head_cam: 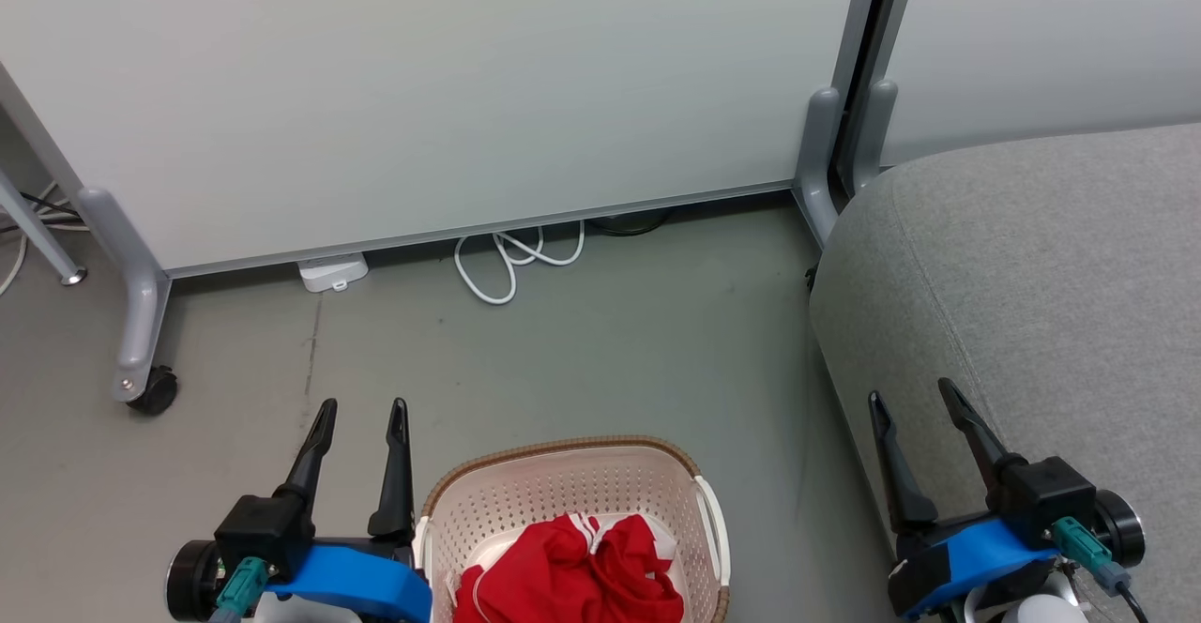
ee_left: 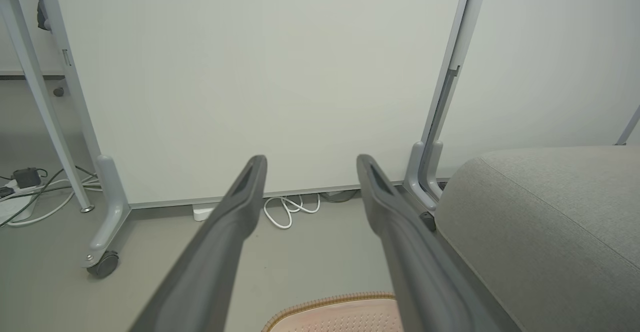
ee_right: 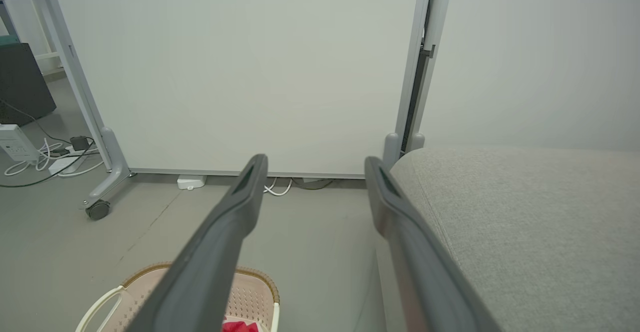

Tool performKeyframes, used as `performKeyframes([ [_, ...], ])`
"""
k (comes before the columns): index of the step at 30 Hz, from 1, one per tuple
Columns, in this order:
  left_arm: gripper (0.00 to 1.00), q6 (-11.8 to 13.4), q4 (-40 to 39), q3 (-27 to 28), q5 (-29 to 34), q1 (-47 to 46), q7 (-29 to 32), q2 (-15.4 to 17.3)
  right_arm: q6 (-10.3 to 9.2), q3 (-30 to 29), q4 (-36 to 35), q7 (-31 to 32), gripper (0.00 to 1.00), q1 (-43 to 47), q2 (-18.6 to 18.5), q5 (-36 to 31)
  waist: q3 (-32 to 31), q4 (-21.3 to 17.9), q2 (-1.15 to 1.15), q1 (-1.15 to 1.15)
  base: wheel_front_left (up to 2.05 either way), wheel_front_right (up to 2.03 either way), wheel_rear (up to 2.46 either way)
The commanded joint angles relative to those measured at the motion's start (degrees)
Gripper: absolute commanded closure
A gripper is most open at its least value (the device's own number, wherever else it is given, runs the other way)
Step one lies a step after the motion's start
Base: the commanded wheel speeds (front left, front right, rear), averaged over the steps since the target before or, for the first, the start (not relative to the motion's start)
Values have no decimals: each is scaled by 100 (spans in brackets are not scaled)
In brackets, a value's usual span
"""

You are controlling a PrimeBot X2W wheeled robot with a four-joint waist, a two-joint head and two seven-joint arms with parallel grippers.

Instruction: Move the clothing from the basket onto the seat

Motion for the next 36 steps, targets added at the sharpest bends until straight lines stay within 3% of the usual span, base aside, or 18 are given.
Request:
performKeyframes([
  [1,0,-40,6,6,2,-50,-30,-3,1,2,-4,-24,0,-63,-32,-32,2,-3,0,0,0,0,0],
  [24,0,-43,81,-34,-15,-51,-30,-7,1,50,-14,-23,0,-70,-31,53,73,-29,0,0,0,0,0],
  [36,0,-33,335,-36,285,-247,-25,123,1,338,-108,-22,0,-330,-27,115,633,-442,0,0,0,0,0],
])
